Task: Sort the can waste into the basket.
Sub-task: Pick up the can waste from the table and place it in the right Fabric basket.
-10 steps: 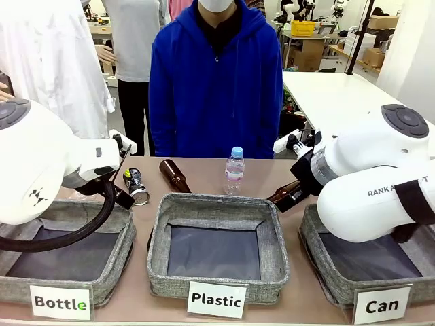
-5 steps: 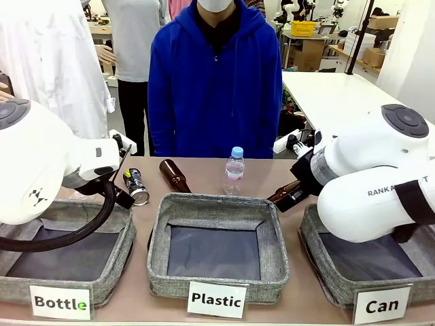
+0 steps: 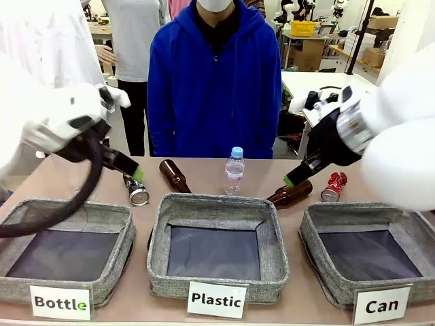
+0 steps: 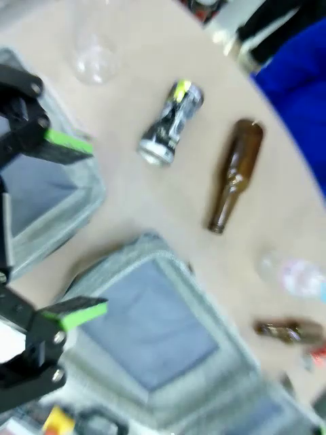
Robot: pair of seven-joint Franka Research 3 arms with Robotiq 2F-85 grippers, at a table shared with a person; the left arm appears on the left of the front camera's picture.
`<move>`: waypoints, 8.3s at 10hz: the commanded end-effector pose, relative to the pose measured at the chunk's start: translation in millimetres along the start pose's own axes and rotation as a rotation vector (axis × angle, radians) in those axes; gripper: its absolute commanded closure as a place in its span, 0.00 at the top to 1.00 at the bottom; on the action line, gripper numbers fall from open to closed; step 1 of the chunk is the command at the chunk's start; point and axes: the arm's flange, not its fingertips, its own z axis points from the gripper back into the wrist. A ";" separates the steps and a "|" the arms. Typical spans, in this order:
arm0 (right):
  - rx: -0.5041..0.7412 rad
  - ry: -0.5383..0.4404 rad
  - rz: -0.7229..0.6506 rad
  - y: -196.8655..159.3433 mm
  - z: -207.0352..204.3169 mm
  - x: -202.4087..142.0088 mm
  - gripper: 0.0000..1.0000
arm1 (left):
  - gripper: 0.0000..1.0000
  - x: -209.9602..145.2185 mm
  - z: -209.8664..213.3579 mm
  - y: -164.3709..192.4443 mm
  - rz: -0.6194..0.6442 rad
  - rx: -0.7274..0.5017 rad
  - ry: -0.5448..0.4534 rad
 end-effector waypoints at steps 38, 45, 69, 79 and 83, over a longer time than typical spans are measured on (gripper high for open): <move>0.822 -0.337 -0.872 -221.4 99.0 -227.1 1.00 | 1.00 41.9 9.1 98.0 0.345 -0.295 0.224; 0.822 -0.337 -0.872 -221.4 99.0 -227.1 1.00 | 1.00 -216.1 252.5 270.7 0.456 -0.794 -0.266; 0.822 -0.337 -0.872 -221.4 99.0 -227.1 1.00 | 1.00 27.0 9.5 47.6 0.518 -0.016 0.549; 0.822 -0.337 -0.872 -221.4 99.0 -227.1 1.00 | 1.00 87.6 -79.5 36.7 0.785 0.323 0.435; 0.822 -0.337 -0.872 -221.4 99.0 -227.1 1.00 | 1.00 84.0 -83.9 45.6 0.798 0.320 0.442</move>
